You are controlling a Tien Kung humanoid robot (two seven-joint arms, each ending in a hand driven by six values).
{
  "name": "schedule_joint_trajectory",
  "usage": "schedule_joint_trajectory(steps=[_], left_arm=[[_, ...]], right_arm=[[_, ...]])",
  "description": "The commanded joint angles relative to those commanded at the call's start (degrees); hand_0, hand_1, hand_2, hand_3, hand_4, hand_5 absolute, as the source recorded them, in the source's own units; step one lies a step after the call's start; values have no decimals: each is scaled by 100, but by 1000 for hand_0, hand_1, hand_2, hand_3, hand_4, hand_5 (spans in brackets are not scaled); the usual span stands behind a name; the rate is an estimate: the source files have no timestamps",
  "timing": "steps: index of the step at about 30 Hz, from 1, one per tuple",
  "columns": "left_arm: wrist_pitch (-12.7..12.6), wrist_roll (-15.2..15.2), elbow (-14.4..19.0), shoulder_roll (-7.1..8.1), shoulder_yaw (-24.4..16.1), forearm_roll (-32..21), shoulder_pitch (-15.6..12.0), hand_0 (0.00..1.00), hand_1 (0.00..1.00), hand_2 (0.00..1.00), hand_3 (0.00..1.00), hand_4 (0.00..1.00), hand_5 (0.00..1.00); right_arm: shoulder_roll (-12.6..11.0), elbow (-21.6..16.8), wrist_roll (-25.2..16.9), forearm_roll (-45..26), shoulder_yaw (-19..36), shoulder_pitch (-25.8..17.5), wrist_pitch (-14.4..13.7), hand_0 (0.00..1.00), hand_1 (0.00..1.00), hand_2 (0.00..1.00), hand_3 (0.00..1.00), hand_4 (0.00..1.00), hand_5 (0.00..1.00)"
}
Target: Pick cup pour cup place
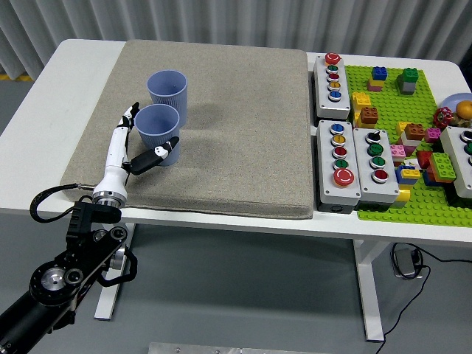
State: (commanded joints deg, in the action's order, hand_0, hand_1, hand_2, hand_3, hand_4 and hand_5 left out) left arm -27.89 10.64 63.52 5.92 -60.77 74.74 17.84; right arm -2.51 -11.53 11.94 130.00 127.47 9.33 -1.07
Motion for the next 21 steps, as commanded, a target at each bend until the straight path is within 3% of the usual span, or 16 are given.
schedule_joint_trajectory(steps=[16, 17, 21], left_arm=[[-21, -73, -33, -34, 85, 104, 33, 941, 933, 998, 998, 932, 319], [-23, -75, -33, -34, 91, 105, 34, 896, 908, 998, 998, 929, 323], [-87, -63, -25, -45, 149, 118, 54, 896, 908, 998, 998, 929, 323]], right_arm=[[2, 0, 9, 0, -28, 2, -4, 688, 653, 583, 578, 2, 171], [2, 0, 9, 0, -29, 2, -4, 689, 653, 583, 578, 2, 170], [0, 1, 9, 0, -34, 8, -8, 689, 653, 583, 578, 2, 170]])
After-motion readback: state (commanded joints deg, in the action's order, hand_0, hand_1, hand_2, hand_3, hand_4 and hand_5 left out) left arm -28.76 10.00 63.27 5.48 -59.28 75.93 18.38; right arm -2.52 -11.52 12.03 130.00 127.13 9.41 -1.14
